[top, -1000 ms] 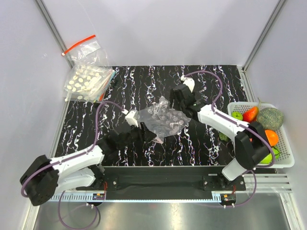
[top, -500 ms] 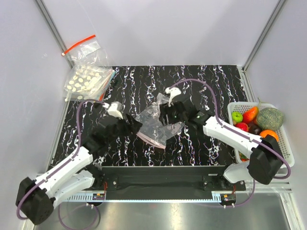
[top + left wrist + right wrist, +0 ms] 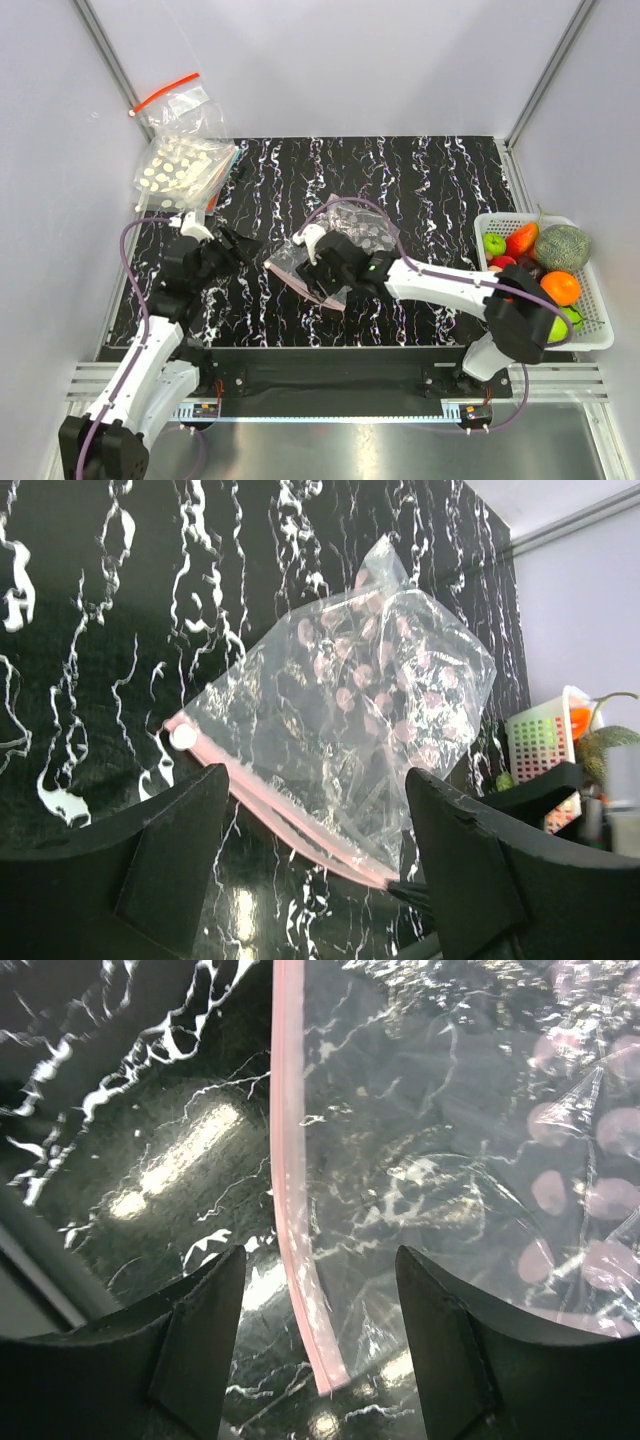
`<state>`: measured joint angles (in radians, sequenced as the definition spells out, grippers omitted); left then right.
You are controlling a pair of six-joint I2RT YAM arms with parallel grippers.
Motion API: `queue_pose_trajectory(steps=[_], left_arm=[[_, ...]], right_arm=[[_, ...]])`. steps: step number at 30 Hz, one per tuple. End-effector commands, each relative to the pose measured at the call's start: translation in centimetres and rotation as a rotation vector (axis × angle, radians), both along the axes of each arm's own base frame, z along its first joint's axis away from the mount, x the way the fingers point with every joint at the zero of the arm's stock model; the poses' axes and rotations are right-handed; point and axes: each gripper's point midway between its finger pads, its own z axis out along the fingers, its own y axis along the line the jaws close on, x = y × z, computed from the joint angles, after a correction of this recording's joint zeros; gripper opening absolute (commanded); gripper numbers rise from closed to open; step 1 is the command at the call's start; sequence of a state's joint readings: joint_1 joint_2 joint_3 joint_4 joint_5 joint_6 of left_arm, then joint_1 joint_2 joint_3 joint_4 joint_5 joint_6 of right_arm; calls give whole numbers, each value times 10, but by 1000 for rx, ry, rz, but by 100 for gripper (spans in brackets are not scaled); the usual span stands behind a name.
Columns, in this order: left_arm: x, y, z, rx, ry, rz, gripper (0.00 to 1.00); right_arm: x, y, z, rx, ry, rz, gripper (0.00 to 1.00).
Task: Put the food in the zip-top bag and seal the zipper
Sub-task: Adjust the zipper food storage bag at the center of the board, then pick up the zipper food storage bag at the center of the board.
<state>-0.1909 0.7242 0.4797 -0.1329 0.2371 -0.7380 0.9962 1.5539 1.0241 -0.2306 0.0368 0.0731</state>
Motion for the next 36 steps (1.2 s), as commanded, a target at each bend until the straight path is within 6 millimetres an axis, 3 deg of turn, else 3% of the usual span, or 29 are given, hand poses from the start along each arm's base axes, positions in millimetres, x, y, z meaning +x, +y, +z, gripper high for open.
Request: queue_pose_trajectory(steps=[1, 8, 14, 22, 24, 28, 36], left_arm=[[-6, -12, 10, -62, -25, -85, 77], [-7, -4, 16, -25, -43, -61, 77], [-7, 0, 20, -18, -52, -54, 77], [-8, 6, 22, -16, -58, -40, 77], [-8, 6, 22, -17, -57, -41, 77], [-10, 6, 23, -1, -68, -54, 77], [-17, -4, 24, -39, -83, -106, 74]], right_arm=[[12, 15, 4, -84, -144, -7, 69], [16, 26, -6, -286, -356, -18, 68], [25, 25, -18, -423, -458, -71, 68], [33, 15, -36, -516, -511, -104, 55], [35, 15, -33, -514, -535, -125, 47], [32, 20, -11, -430, -535, -143, 13], [30, 28, 63, -118, -440, -281, 1]])
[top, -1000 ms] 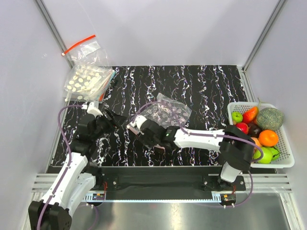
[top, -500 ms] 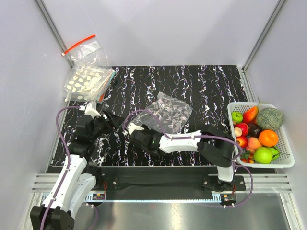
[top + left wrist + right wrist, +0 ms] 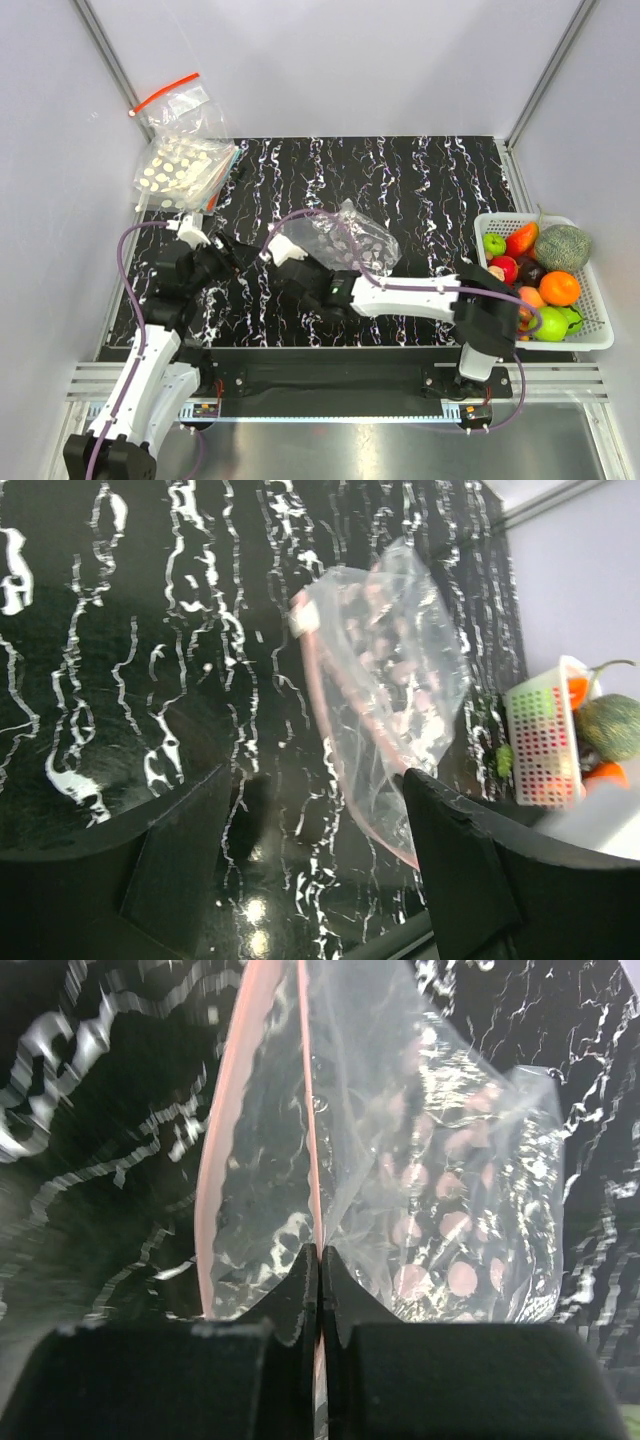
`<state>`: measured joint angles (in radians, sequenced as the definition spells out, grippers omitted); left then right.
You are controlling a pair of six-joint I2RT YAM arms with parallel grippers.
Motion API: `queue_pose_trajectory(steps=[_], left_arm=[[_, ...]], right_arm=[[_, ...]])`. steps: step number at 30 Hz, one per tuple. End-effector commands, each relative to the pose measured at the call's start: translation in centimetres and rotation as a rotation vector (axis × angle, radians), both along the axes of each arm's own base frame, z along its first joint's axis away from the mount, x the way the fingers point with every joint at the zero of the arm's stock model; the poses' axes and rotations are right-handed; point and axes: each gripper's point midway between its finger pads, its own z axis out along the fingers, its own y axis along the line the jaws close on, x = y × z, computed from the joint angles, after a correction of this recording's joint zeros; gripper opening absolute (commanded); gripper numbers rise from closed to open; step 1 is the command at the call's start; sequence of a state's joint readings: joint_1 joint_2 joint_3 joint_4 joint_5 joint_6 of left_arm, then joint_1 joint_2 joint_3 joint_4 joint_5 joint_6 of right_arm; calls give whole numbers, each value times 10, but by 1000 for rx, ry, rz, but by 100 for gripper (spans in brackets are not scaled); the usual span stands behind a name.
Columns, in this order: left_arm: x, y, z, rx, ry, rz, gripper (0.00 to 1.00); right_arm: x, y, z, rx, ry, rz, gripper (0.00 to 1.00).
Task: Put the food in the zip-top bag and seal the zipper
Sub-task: Pick up the zipper food storage bag at the center of the board.
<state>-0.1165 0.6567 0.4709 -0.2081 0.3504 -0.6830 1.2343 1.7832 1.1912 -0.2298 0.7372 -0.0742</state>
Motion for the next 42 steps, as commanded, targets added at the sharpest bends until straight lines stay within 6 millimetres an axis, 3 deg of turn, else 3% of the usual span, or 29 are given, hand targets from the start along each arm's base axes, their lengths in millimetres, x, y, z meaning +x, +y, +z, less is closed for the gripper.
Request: queue_pose_trajectory(steps=[1, 6, 9, 17, 24, 31, 34, 35, 37, 42], left_arm=[[-2, -15, 30, -58, -107, -77, 74], [-14, -45, 51, -67, -196, -217, 75], [-23, -64, 59, -26, -218, -268, 77], [-16, -73, 73, 31, -234, -237, 83], [-2, -69, 55, 87, -168, -180, 75], [8, -79, 51, 77, -158, -182, 57], [14, -82, 50, 95, -169, -189, 35], [16, -83, 50, 110, -175, -199, 15], [16, -85, 57, 119, -189, -211, 1], [13, -68, 82, 207, -225, -179, 0]], right_arm=[[4, 12, 65, 296, 21, -72, 0], [2, 12, 99, 491, 87, -88, 0], [2, 13, 110, 529, 96, -86, 0], [0, 17, 112, 547, 113, -75, 0], [-2, 18, 117, 572, 114, -63, 0], [-4, 14, 126, 596, 105, -50, 0], [-8, 15, 125, 606, 114, -31, 0], [-7, 15, 125, 611, 112, -34, 0], [-8, 13, 124, 609, 110, -39, 0], [-7, 19, 133, 660, 109, -32, 0]])
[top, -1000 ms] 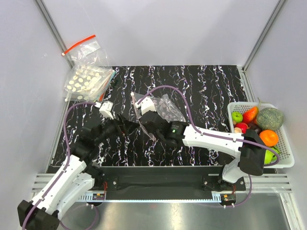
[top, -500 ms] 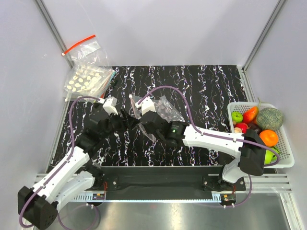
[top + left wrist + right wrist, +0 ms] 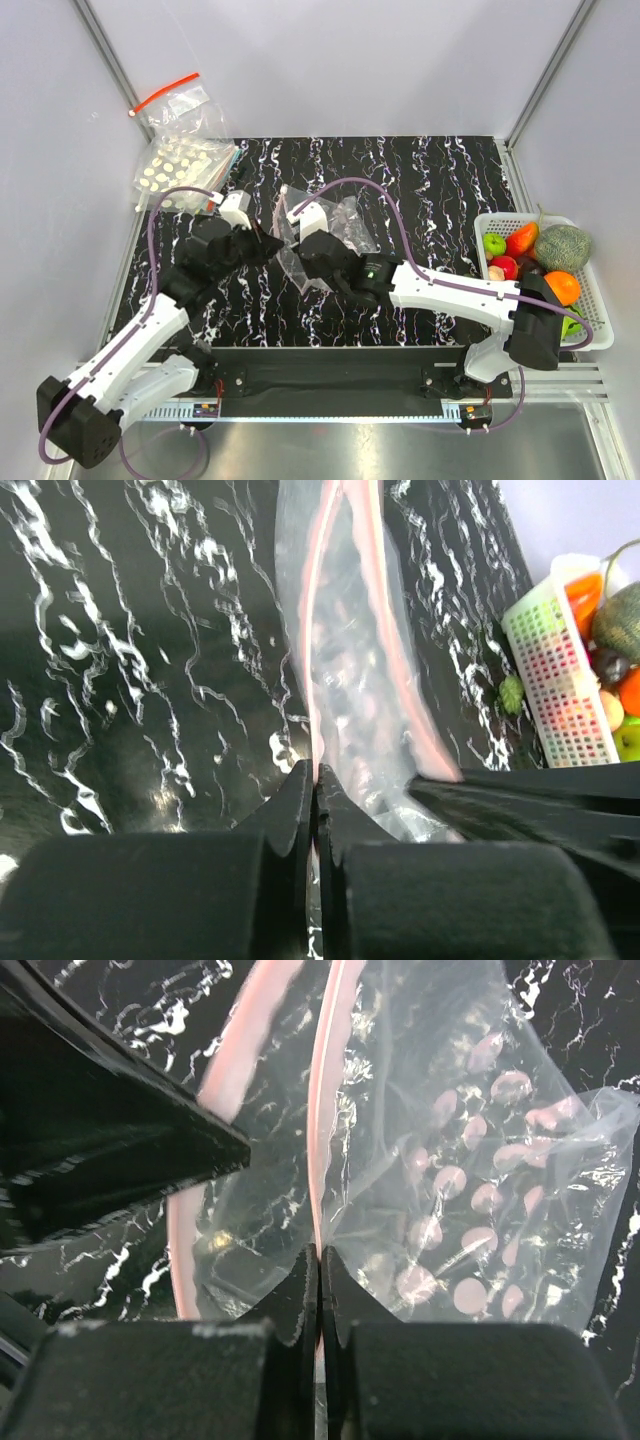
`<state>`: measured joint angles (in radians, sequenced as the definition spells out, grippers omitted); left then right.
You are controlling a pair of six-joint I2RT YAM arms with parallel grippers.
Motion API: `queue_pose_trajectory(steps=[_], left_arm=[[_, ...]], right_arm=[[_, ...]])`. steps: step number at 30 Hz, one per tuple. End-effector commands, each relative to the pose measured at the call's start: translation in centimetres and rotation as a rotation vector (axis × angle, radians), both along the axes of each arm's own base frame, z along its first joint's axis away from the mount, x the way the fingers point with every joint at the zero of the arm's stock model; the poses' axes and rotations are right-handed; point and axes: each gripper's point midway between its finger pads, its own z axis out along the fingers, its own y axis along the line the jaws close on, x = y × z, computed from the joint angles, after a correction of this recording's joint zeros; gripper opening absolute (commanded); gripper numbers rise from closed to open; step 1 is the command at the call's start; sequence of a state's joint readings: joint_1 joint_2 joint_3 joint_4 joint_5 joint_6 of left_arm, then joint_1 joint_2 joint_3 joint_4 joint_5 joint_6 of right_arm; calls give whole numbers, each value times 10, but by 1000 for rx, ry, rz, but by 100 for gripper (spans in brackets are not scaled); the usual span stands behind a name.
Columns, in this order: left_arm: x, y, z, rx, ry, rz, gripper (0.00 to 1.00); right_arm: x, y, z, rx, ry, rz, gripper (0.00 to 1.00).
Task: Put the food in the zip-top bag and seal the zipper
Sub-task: Pick up the zipper food storage bag at the center of the board.
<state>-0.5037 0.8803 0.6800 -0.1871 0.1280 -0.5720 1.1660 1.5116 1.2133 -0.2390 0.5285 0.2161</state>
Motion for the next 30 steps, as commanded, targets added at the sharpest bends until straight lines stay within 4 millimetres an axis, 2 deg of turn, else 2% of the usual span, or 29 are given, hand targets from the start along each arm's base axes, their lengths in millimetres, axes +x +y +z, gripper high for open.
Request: queue_pose_trajectory(steps=[1, 2, 3, 4, 6, 7, 8, 9, 11, 12, 13, 14, 16, 18, 19, 20, 21, 22, 23, 25, 26, 28, 29, 30], left_arm=[[9, 17, 73, 32, -185, 68, 0], [7, 21, 80, 57, -201, 71, 0], [6, 30, 80, 99, -186, 104, 0], [6, 35, 99, 101, -217, 120, 0], [4, 44, 105, 151, -213, 141, 0], [5, 45, 120, 155, -230, 146, 0], [5, 47, 122, 181, -229, 147, 0], [2, 49, 119, 209, -205, 139, 0], [2, 49, 128, 233, -212, 140, 0], [-1, 45, 126, 247, -204, 120, 0], [2, 43, 125, 264, -198, 120, 0], [-1, 36, 119, 287, -186, 90, 0], [5, 28, 99, 344, -140, 75, 0], [4, 11, 82, 377, -119, 40, 0], [7, 6, 60, 412, -85, 35, 0], [6, -7, 57, 388, -96, 21, 0], [6, -14, 50, 384, -91, 14, 0], [5, -19, 35, 397, -71, 2, 0], [4, -31, 35, 368, -83, -12, 0], [4, -42, 29, 376, -77, -24, 0], [2, -50, 29, 372, -84, -39, 0], [4, -60, 30, 372, -90, -52, 0], [3, -65, 30, 369, -93, -64, 0], [1, -70, 31, 368, -95, -77, 0]], right_arm=[[-1, 13, 33, 140, -23, 19, 0], [-1, 17, 39, 168, -23, 24, 0], [-1, 23, 45, 198, -30, 31, 0], [0, 26, 49, 218, -31, 35, 0], [3, 33, 62, 293, -40, 17, 0], [5, 34, 66, 319, -41, 3, 0], [5, 34, 65, 349, -29, -11, 0], [5, 37, 73, 406, -33, -18, 0], [9, 29, 77, 485, -16, -71, 0], [9, 24, 68, 504, -5, -88, 0], [8, 19, 69, 537, 11, -93, 0], [13, 11, 55, 561, 57, -135, 0], [15, 2, 39, 565, 114, -171, 0], [15, -9, 12, 544, 158, -228, 0], [14, -12, 6, 553, 173, -249, 0], [12, -19, -12, 527, 190, -268, 0], [10, -24, -22, 516, 204, -288, 0], [9, -29, -28, 514, 212, -309, 0], [5, -37, -43, 506, 234, -339, 0], [3, -49, -54, 491, 237, -374, 2], [-1, -59, -59, 492, 241, -394, 6], [-2, -72, -64, 482, 230, -426, 21], [-5, -80, -66, 484, 223, -430, 42], [-5, -85, -65, 490, 216, -438, 49]])
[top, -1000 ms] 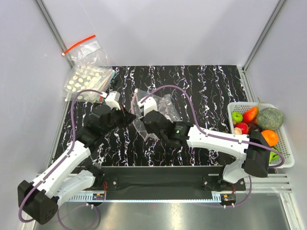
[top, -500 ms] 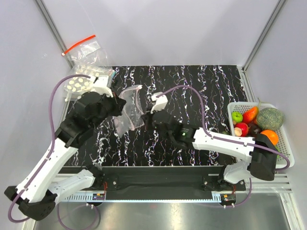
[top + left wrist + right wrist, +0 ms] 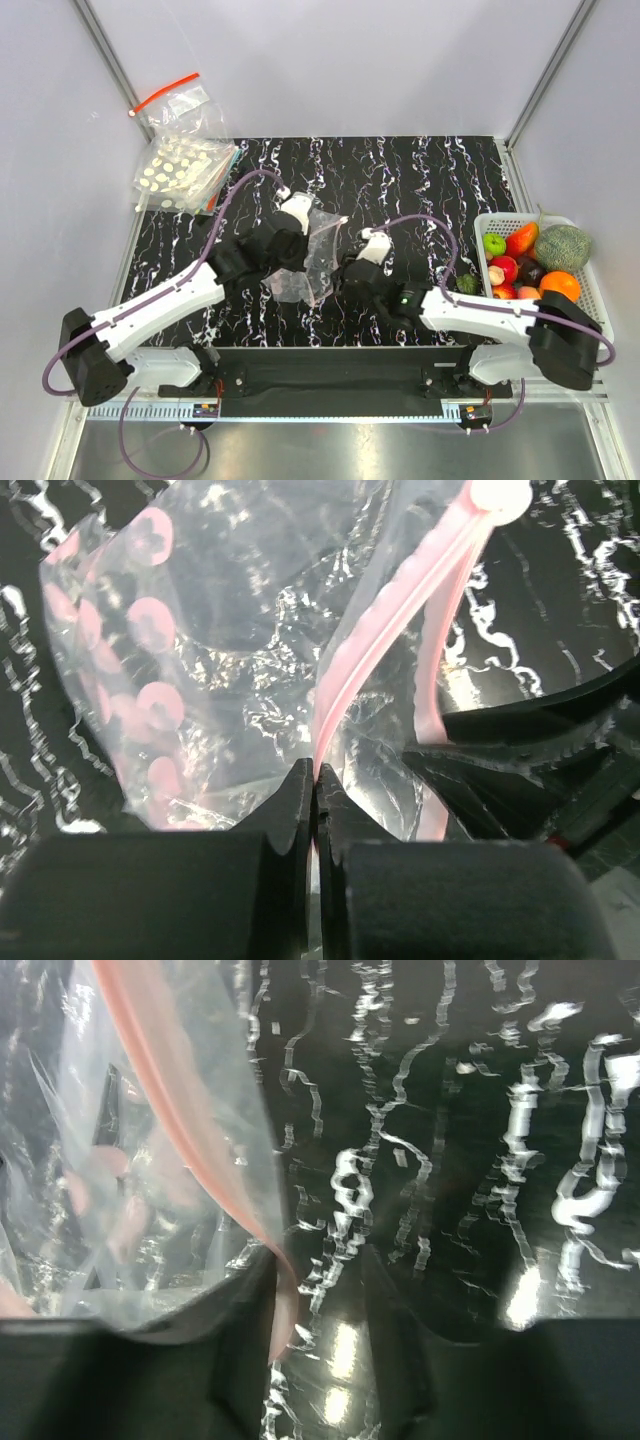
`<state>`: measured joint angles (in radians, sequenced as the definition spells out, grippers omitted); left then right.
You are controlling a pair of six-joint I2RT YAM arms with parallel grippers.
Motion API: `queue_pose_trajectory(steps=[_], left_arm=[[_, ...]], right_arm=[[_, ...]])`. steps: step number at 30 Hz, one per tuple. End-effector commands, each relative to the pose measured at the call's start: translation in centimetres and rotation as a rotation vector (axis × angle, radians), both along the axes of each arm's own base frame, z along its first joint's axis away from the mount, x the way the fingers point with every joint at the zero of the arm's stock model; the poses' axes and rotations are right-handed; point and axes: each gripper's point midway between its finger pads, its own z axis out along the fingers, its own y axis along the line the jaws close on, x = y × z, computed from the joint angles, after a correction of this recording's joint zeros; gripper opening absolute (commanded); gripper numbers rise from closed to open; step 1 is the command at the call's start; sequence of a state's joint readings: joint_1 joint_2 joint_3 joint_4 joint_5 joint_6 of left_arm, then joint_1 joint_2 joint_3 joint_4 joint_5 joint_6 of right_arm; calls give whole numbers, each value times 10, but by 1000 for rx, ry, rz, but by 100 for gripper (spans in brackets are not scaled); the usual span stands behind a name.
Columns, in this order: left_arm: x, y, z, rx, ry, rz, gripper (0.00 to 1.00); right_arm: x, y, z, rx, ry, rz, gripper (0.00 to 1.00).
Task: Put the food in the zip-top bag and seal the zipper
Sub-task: Pick up the zipper food storage bag at the center of the board.
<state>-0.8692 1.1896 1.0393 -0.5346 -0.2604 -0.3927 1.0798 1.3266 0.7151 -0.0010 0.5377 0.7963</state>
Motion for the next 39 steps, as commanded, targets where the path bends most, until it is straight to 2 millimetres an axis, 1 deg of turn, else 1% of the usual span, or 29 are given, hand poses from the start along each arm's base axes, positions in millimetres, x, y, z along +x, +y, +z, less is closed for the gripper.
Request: queue_pose_trajectory(steps=[1, 2, 5, 6, 10, 12, 13, 14, 16, 17, 19, 21, 22, 23, 24, 26, 27, 28, 29, 30, 31, 32, 33, 34, 35, 36, 37, 38, 39], left_arm=[[16, -26, 39, -102, -106, 8, 0], [15, -28, 38, -101, -103, 2, 0], [11, -36, 37, -105, -94, -22, 0], [10, -37, 37, -106, -91, -27, 0], [6, -42, 33, -99, -75, -46, 0], [2, -46, 33, -107, -67, -64, 0], [2, -46, 36, -117, -70, -68, 0], [1, -48, 37, -123, -68, -73, 0], [-1, -50, 40, -141, -65, -89, 0], [-3, -51, 41, -146, -65, -98, 0], [-4, -53, 42, -155, -60, -108, 0], [-6, -57, 43, -174, -56, -122, 0], [-7, -58, 41, -178, -52, -128, 0], [-8, -61, 43, -193, -51, -134, 0], [-8, -62, 41, -197, -47, -138, 0], [-7, -63, 41, -200, -49, -134, 0], [-5, -62, 40, -196, -52, -126, 0], [-4, -62, 40, -195, -51, -124, 0], [-3, -62, 41, -193, -53, -122, 0], [-1, -62, 42, -190, -59, -116, 0], [0, -62, 43, -186, -63, -112, 0], [0, -60, 42, -172, -64, -109, 0], [5, -57, 46, -161, -79, -87, 0], [7, -55, 46, -145, -89, -82, 0], [8, -52, 45, -125, -88, -70, 0], [12, -48, 50, -115, -107, -47, 0], [15, -45, 52, -101, -119, -31, 0], [15, -44, 50, -81, -117, -31, 0], [17, -44, 52, -77, -120, -33, 0]], right_arm=[[7, -21, 33, 96, -78, -111, 52], [5, -27, 29, 84, -80, -114, 55], [8, -34, 36, 76, -108, -127, 58], [9, -35, 39, 77, -116, -129, 60], [14, -33, 49, 63, -140, -118, 62], [20, -29, 55, 54, -153, -118, 63], [21, -26, 53, 37, -148, -105, 63], [24, -22, 59, 47, -151, -102, 63], [27, -16, 56, 27, -145, -80, 62], [29, -11, 61, 33, -150, -71, 61], [29, -4, 57, 28, -139, -44, 59], [30, 1, 58, 37, -137, -41, 52], [31, 1, 55, 35, -130, -47, 49], [31, 0, 52, 30, -124, -52, 42], [31, -3, 49, 20, -117, -62, 38], [30, -17, 36, -14, -76, -119, 29], [31, -23, 32, -21, -61, -139, 21], [30, -27, 28, -8, -38, -165, 18], [31, -41, 16, -39, -2, -197, 15], [30, -47, 9, -43, 18, -213, 9], [28, -50, 3, -29, 45, -225, 9], [24, -60, -11, -48, 69, -234, 8], [23, -63, -17, -47, 82, -241, 8], [20, -66, -20, -35, 92, -247, 8], [16, -71, -29, -44, 102, -252, 9], [14, -73, -32, -47, 105, -254, 9], [13, -76, -32, -43, 105, -255, 12], [10, -79, -35, -54, 109, -255, 14], [10, -80, -32, -45, 104, -257, 19]])
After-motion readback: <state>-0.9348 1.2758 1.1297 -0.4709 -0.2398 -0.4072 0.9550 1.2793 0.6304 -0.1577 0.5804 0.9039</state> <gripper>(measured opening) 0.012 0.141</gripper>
